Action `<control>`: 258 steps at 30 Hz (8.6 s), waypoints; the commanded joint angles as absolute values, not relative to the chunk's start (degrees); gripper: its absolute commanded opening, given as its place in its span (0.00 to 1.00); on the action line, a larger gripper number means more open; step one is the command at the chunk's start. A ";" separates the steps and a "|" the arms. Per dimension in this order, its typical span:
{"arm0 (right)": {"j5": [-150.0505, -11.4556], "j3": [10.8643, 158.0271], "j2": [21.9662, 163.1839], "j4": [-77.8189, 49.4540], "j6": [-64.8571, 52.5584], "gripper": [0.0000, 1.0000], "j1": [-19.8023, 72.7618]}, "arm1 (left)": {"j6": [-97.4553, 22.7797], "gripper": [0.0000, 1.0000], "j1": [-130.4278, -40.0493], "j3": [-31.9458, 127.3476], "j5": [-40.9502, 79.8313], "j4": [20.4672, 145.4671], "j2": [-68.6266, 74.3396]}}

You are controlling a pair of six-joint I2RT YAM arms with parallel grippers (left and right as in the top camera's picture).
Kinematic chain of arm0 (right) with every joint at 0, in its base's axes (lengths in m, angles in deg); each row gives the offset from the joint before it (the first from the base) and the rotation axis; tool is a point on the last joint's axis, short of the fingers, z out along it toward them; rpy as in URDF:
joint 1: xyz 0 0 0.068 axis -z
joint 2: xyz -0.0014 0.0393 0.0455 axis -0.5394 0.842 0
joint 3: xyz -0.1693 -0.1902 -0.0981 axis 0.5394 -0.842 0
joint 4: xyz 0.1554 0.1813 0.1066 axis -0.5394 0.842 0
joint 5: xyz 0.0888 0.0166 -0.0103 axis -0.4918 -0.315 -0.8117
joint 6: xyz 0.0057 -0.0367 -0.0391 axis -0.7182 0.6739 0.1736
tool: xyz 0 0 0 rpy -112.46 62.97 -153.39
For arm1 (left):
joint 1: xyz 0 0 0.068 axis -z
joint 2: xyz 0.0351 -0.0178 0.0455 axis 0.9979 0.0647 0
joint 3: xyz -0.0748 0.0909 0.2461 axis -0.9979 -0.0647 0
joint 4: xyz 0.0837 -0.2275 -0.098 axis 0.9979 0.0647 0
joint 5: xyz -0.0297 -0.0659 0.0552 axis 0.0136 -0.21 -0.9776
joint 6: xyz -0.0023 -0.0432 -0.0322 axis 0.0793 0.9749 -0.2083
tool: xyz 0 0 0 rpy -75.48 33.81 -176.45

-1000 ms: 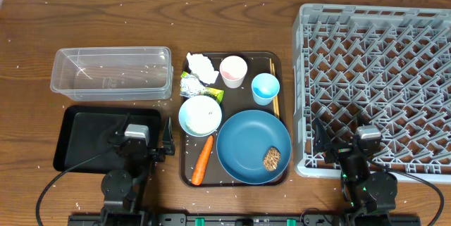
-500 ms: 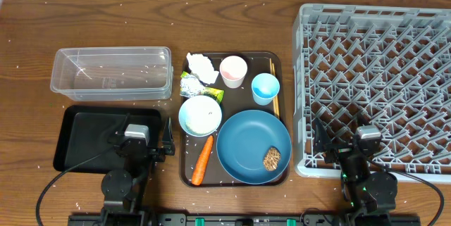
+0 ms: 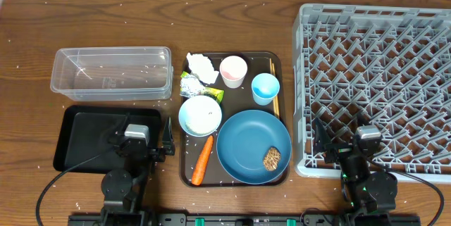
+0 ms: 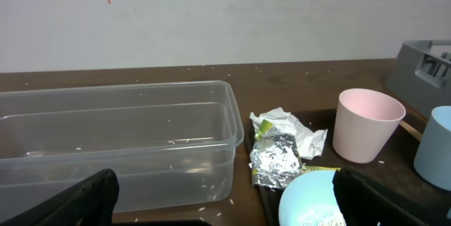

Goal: Sort waste into correct bins and load items into the dishwasher rack

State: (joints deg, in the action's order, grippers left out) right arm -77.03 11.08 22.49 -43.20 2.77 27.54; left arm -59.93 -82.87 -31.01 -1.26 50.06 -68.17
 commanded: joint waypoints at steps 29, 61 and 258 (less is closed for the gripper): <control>-76.94 10.89 22.32 -43.18 3.58 0.99 27.76 | -59.38 0.98 -83.02 -31.95 0.27 49.58 -68.56; -93.33 70.07 79.76 -3.20 -6.35 0.99 27.76 | -47.64 0.98 -83.02 43.44 18.39 100.90 -0.89; -148.80 70.10 82.99 -27.26 6.07 0.92 24.55 | -56.19 0.06 -62.91 42.63 62.94 76.22 4.18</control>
